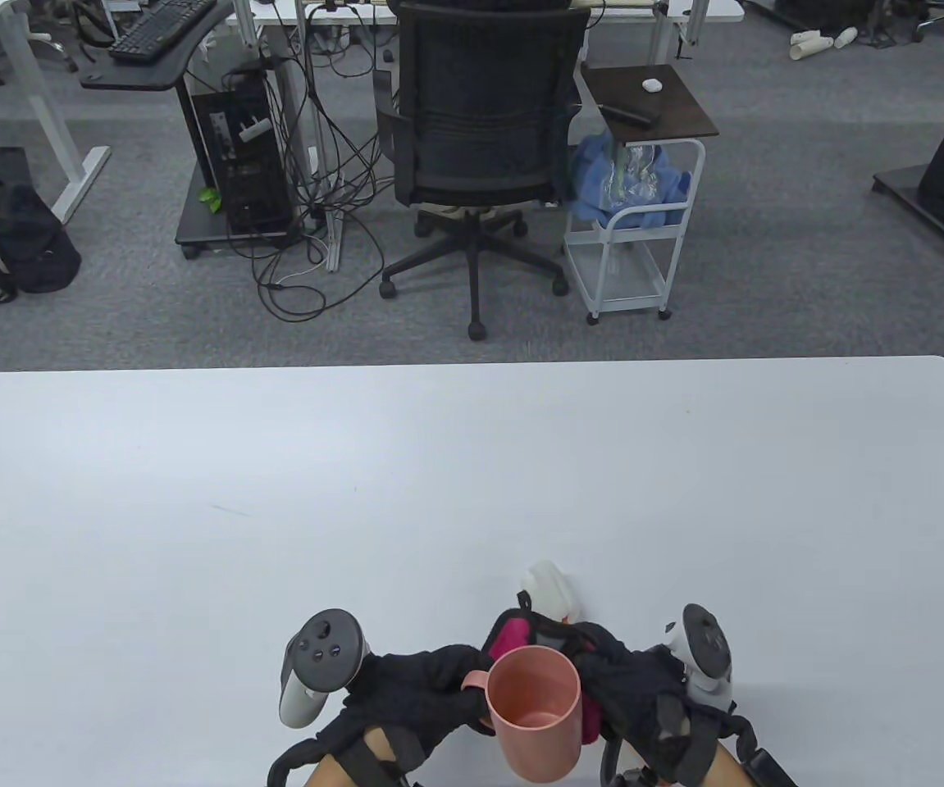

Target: Brush the water cup with the cup brush

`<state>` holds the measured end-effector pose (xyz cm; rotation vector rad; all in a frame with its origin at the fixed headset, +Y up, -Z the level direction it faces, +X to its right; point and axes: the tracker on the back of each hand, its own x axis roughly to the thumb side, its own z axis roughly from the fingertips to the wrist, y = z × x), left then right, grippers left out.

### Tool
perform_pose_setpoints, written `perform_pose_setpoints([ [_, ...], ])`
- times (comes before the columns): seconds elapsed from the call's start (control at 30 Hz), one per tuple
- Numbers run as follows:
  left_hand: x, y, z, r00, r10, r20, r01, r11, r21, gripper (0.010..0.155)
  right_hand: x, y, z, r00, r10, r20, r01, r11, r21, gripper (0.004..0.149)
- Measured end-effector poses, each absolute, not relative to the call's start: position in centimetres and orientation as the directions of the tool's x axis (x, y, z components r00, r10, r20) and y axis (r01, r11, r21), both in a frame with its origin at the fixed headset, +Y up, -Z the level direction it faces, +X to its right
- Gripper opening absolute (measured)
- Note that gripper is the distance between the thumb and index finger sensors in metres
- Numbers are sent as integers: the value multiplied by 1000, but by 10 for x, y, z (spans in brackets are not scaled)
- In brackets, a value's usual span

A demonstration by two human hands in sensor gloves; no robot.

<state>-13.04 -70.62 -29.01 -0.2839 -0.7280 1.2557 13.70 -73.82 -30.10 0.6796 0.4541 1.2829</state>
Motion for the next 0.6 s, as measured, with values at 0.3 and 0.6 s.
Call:
perform_pose_setpoints([
  [0.3,-143,-701,-293,172,912,373,-819,343,-460,42,146,-727,-303,266,952,153,-765,112,634,52],
  [0.6,-157,-698,-292,222,903,368,-879,348,-326,42,156,-699,-289,7,870,494,-866,-241,438,52],
])
